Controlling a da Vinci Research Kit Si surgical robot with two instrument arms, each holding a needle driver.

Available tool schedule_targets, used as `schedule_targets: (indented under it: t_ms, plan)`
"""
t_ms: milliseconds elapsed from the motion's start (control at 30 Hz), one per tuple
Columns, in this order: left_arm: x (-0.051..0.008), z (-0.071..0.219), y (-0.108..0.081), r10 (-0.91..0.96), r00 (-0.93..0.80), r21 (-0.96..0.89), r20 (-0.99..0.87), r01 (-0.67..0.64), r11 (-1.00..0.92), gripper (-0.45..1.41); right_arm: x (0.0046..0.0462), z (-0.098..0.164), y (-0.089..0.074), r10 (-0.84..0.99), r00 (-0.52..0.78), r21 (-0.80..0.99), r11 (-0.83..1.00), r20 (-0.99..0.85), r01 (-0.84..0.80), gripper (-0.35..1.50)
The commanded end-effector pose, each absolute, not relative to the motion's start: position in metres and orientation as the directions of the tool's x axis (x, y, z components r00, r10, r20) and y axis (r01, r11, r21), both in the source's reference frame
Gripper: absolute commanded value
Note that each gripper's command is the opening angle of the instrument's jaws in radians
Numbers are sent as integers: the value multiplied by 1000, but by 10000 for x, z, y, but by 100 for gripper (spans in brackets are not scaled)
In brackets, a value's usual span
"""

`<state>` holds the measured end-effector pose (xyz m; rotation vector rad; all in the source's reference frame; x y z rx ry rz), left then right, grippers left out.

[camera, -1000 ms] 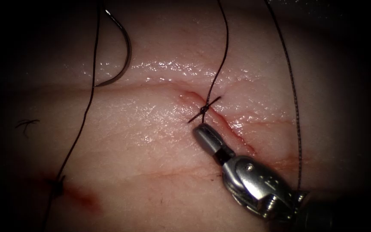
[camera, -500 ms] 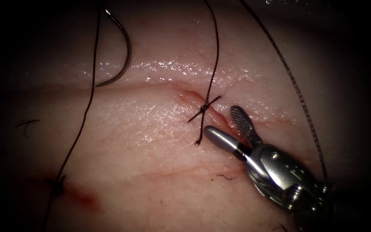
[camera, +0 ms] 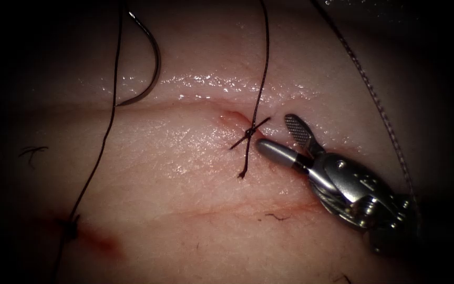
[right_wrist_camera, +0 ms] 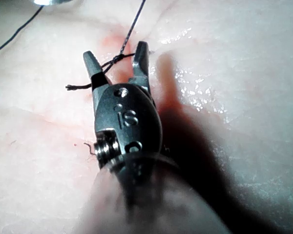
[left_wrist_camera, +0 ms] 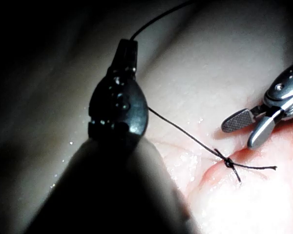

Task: Wound Closure

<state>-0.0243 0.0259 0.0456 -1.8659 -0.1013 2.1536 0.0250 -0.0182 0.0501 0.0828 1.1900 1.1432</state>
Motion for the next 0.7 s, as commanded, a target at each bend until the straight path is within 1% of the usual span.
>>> schedule_targets:
  t_ms: [33,67,133,167,300,333,400,467,633,700]
  plan:
    - [-248,456,262,260,-120,-238,-958,-170,-956,-45,260,512,-180,721,-59,573,496,-691,-652,104]
    - [-249,450,262,253,-121,-231,-960,-170,-958,-45,261,514,-179,720,-51,568,499,-692,-654,105]
    - [-251,436,263,258,-114,-237,-959,-166,-957,-45,263,516,-174,701,-22,538,527,-713,-658,102]
    - [-251,432,263,260,-104,-241,-960,-163,-957,-45,264,516,-173,698,-18,534,530,-716,-659,107]
    - [-254,416,264,254,-103,-236,-962,-162,-958,-45,266,515,-169,686,0,515,547,-728,-661,110]
    - [-256,410,263,251,-100,-233,-963,-161,-959,-45,268,514,-166,686,6,511,548,-728,-662,117]
    - [-259,404,261,252,-100,-234,-963,-163,-958,-45,270,512,-162,682,12,504,552,-731,-664,124]
    - [-261,403,259,252,-100,-234,-963,-164,-958,-45,273,511,-159,677,16,498,557,-736,-664,126]
    - [-262,402,260,236,-103,-217,-966,-165,-962,-45,282,508,-153,664,24,500,585,-747,-639,126]
    - [-264,399,260,237,-103,-219,-966,-166,-962,-45,291,508,-148,656,36,499,607,-754,-619,121]
